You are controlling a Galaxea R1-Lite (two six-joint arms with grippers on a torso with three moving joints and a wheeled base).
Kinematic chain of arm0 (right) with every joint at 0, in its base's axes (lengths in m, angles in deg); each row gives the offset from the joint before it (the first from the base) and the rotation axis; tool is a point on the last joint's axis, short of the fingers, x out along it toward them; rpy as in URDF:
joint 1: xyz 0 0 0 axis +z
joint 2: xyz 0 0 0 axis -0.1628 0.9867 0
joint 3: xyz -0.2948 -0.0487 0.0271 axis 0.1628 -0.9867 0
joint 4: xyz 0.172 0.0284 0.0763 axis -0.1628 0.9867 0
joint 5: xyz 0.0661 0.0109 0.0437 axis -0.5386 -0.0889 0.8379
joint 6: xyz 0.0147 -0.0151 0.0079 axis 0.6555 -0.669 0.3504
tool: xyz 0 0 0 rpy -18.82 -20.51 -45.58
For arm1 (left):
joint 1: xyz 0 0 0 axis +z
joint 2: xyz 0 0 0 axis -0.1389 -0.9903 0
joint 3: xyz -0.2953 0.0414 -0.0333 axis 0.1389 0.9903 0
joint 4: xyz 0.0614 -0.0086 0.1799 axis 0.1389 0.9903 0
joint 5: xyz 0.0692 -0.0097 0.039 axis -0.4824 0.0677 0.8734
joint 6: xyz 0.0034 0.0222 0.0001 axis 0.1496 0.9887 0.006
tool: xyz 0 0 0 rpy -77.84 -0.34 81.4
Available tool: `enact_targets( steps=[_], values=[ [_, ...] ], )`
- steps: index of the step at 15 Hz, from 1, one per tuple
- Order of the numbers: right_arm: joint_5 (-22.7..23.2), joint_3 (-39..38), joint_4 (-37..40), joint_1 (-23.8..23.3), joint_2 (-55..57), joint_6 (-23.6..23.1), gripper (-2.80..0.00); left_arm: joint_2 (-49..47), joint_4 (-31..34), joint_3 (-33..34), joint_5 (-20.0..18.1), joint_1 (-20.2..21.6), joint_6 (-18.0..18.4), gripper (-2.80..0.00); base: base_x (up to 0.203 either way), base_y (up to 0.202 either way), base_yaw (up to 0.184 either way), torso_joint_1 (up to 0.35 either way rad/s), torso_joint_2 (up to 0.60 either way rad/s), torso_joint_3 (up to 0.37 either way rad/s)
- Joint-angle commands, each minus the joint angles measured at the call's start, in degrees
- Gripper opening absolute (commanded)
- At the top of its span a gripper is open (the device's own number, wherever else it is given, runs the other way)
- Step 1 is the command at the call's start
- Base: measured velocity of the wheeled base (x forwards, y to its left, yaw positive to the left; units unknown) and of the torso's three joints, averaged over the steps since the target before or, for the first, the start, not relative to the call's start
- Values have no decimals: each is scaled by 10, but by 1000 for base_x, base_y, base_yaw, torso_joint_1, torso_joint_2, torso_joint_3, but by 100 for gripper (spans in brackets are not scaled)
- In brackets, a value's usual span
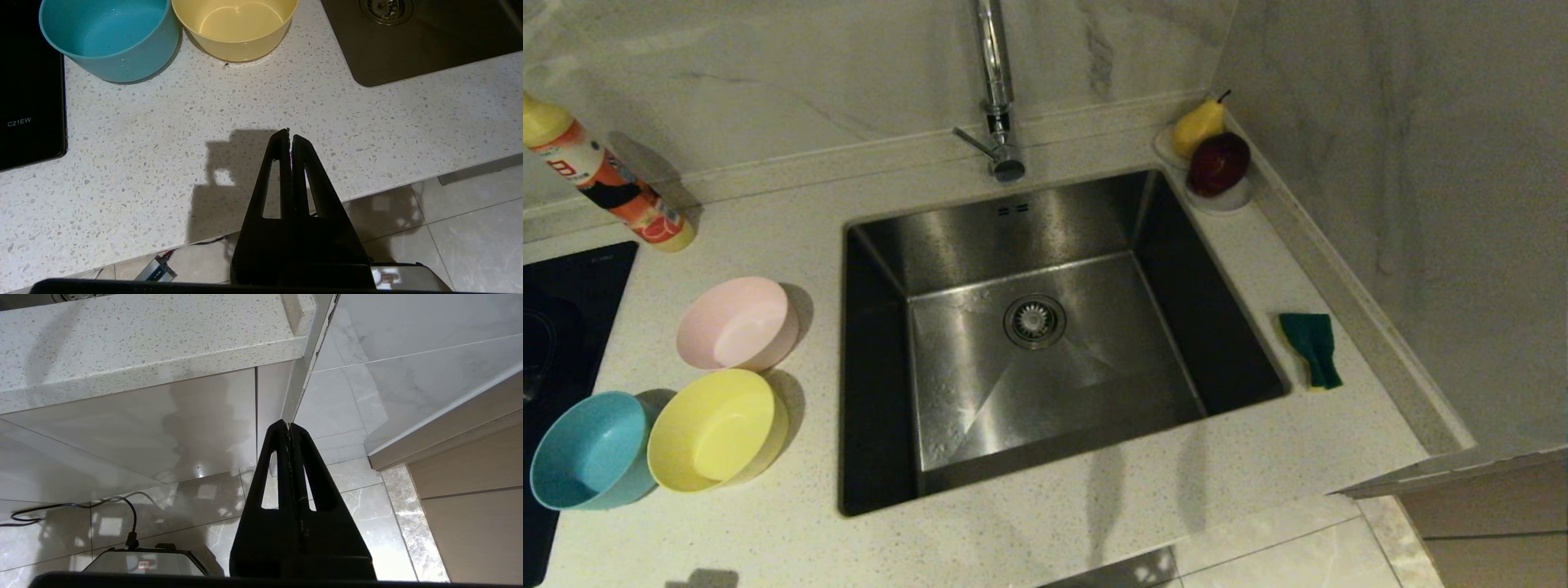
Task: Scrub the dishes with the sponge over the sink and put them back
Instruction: Grab the dish soap
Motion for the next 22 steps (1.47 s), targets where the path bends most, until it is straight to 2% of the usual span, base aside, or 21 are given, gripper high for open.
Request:
enact_targets(
  steps=[1, 5, 7, 15, 16, 19, 22],
  values=[
    [0, 0, 0, 0, 1, 0, -280, -1, 0, 1, 0, 0, 0, -280, 0, 0, 0, 0, 0, 0],
    [0, 0, 0, 0, 1, 0, -280, -1, 2, -1, 0, 0, 10, -280, 0, 0, 0, 0, 0, 0],
    [0, 0, 0, 0, 1, 0, -280, -1, -1, 1, 4, 0, -9, -280, 0, 0, 0, 0, 0, 0],
    [0, 0, 1, 0, 0, 0, -280, 0, -1, -2, 16, 0, -12, -280, 0, 0, 0, 0, 0, 0],
    [0, 0, 1, 0, 1, 0, -280, -1, -5, -16, 18, 0, -10, -280, 0, 0, 0, 0, 0, 0],
    [0, 0, 1, 0, 1, 0, -280, -17, 2, -128, 39, 0, -9, -280, 0, 0, 0, 0, 0, 0],
    [0, 0, 0, 0, 1, 1, -280, -137, -3, -235, 79, 1, -12, -280, 0, 0, 0, 0, 0, 0]
  ],
)
